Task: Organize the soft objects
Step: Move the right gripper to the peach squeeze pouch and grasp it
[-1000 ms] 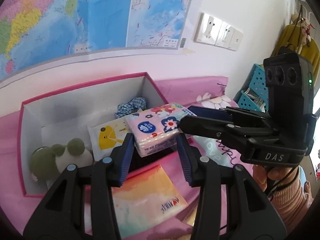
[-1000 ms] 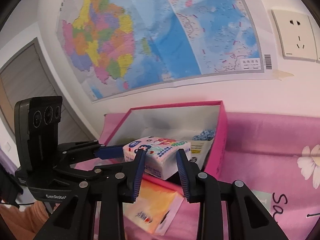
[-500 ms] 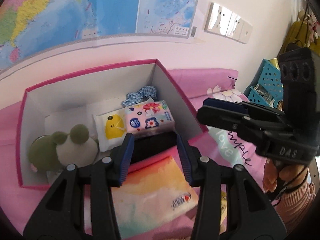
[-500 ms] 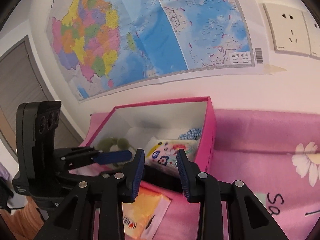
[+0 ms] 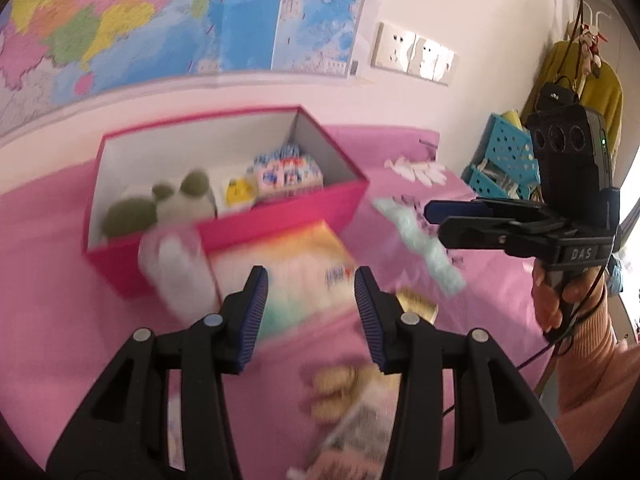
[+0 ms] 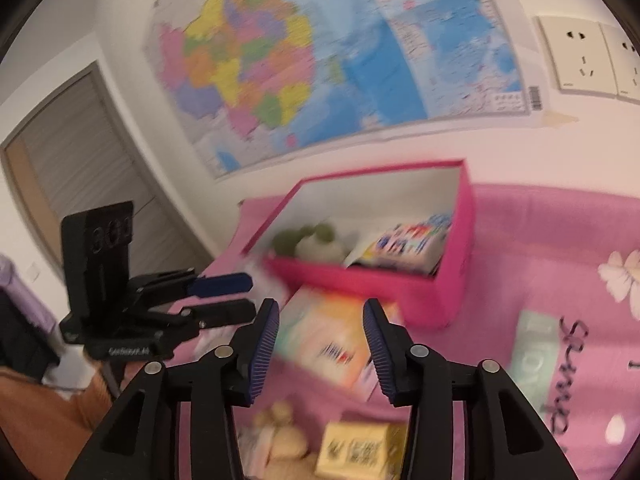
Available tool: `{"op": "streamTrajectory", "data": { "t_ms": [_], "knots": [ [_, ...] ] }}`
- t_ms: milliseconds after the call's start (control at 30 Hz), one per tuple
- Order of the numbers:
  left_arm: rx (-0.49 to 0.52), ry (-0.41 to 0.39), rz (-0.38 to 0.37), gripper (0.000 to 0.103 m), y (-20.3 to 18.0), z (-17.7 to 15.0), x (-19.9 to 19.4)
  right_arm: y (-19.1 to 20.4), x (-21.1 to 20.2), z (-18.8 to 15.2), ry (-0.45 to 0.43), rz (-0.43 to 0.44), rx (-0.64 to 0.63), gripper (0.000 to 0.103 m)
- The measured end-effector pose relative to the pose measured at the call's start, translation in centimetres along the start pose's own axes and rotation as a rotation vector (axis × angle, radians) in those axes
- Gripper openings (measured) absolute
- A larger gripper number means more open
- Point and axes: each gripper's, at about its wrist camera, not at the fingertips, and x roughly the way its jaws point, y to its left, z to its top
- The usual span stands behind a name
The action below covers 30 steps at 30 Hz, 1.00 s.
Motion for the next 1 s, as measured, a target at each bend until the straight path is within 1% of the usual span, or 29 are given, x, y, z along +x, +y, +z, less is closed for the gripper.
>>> {"op": "streamTrajectory", "data": {
  "t_ms": [133, 233, 333, 367, 467, 533, 633, 733, 867, 933, 1000],
  "knots": [
    [-0.022, 0.062, 0.009, 0.047, 0.3, -3.6, -0.4, 2.0, 0.2, -3.0, 0.077, 0.034, -0.033, 0.046],
    [-0.059, 0.120, 0.002, 0.047, 0.6, -6.4, 0.0, 3.5, 0.8, -5.7, 0.155, 0.051, -0.055, 0.046],
    [-0.087, 0.152, -0.007, 0.047, 0.9, -8.4, -0.1, 4.5, 1.4, -8.1, 0.217, 0.071, -0.054, 0.046],
    [-0.092, 0.165, 0.001, 0.047, 0.9, -9.3, -0.1, 4.7, 1.5, -8.7, 0.228, 0.073, -0.052, 0.046],
    [-0.109, 0.188, -0.015, 0.047, 0.8, -10.9, -0.4, 5.1, 1.9, -10.5, 0.260, 0.092, -0.028, 0.046],
    [-0.108, 0.195, -0.021, 0.047, 0.5, -11.5, -0.7, 5.3, 2.1, -11.0, 0.266, 0.087, -0.025, 0.046],
    [-0.087, 0.196, -0.050, 0.047, -0.5, -12.9, -1.6, 5.9, 2.4, -11.6, 0.273, 0.087, -0.024, 0.046],
    [-0.065, 0.206, -0.019, 0.047, -1.0, -13.9, -2.1, 6.7, 2.5, -12.0, 0.280, 0.090, -0.039, 0.046],
    [-0.097, 0.207, -0.003, 0.047, 0.2, -14.4, -2.3, 8.2, 2.2, -12.9, 0.301, 0.122, -0.064, 0.046],
    [-0.117, 0.205, 0.005, 0.047, 1.0, -14.5, -2.1, 8.9, 2.5, -13.6, 0.325, 0.163, -0.058, 0.046],
    [-0.128, 0.209, -0.009, 0.047, 1.5, -14.7, -1.9, 9.4, 3.3, -14.6, 0.358, 0.201, -0.040, 0.045]
  ]
}}
